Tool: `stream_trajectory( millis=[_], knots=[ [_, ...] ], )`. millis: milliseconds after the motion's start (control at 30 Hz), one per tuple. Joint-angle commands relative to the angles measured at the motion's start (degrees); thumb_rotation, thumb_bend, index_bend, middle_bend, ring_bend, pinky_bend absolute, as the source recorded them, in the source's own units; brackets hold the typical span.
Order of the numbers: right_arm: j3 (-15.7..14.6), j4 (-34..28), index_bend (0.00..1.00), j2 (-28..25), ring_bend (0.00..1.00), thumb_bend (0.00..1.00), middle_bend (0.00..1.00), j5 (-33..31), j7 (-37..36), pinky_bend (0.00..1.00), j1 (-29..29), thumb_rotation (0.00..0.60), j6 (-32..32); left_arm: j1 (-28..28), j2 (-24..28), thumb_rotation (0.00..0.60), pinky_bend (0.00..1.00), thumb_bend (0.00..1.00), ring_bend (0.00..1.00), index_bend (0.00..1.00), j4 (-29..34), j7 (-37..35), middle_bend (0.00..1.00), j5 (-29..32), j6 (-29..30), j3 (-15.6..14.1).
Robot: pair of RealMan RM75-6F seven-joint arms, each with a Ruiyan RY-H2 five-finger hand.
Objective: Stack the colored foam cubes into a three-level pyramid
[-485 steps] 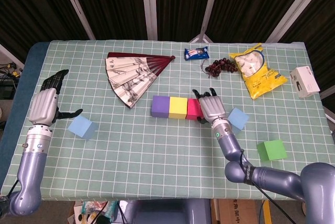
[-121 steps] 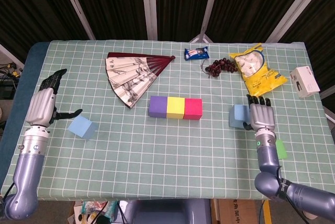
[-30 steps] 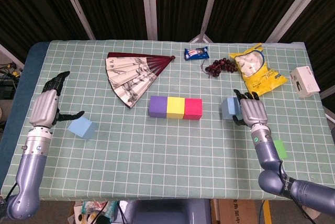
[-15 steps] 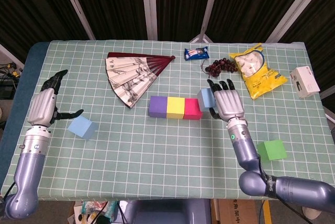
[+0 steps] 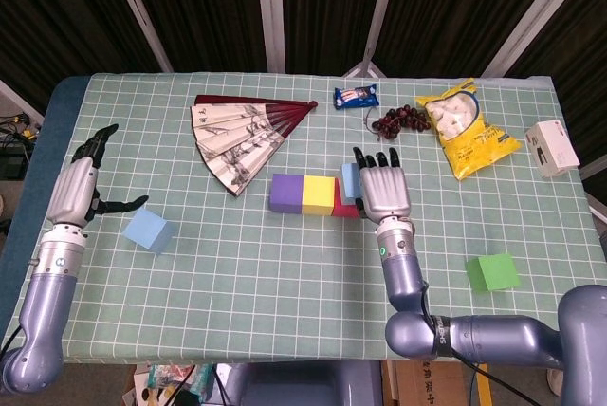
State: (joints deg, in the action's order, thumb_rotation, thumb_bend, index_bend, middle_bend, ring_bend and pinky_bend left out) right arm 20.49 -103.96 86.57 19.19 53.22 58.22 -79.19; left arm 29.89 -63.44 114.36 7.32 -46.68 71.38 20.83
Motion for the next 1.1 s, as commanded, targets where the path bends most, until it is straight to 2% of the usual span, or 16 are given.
stream_trajectory(
  millis=[33,267,600,1100],
  knots=[
    [0.49,-0.02,0.00,0.93,0.15,0.44,0.34,-0.42,0.15,0.00,0.45,0.600,-0.58,-0.10,0.24,0.600,0.03,0.07,0.06,0.00,0.05,-0.43,0.04,0.05,-0.08,0.17],
    [2.10,0.71,0.00,2.77,0.16,0.44,0.38,-1.26,-0.28,0.00,1.15,0.600,-2.08,-0.25,0.69,0.600,0.03,0.07,0.06,0.00,0.44,-1.03,0.04,-0.26,-0.03,0.29],
    [4.93,1.75,0.00,4.50,0.16,0.44,0.39,-3.67,-1.61,0.00,0.88,0.600,-4.79,-0.16,0.78,0.600,0.03,0.07,0.06,0.00,0.52,-1.07,0.04,-0.31,-0.08,0.05],
    [6.16,0.59,0.00,6.48,0.16,0.44,0.40,-5.06,1.30,0.00,2.10,0.600,-8.09,-0.14,0.96,0.600,0.03,0.07,0.06,0.00,0.75,-1.42,0.04,-0.29,-0.02,0.00]
  ],
)
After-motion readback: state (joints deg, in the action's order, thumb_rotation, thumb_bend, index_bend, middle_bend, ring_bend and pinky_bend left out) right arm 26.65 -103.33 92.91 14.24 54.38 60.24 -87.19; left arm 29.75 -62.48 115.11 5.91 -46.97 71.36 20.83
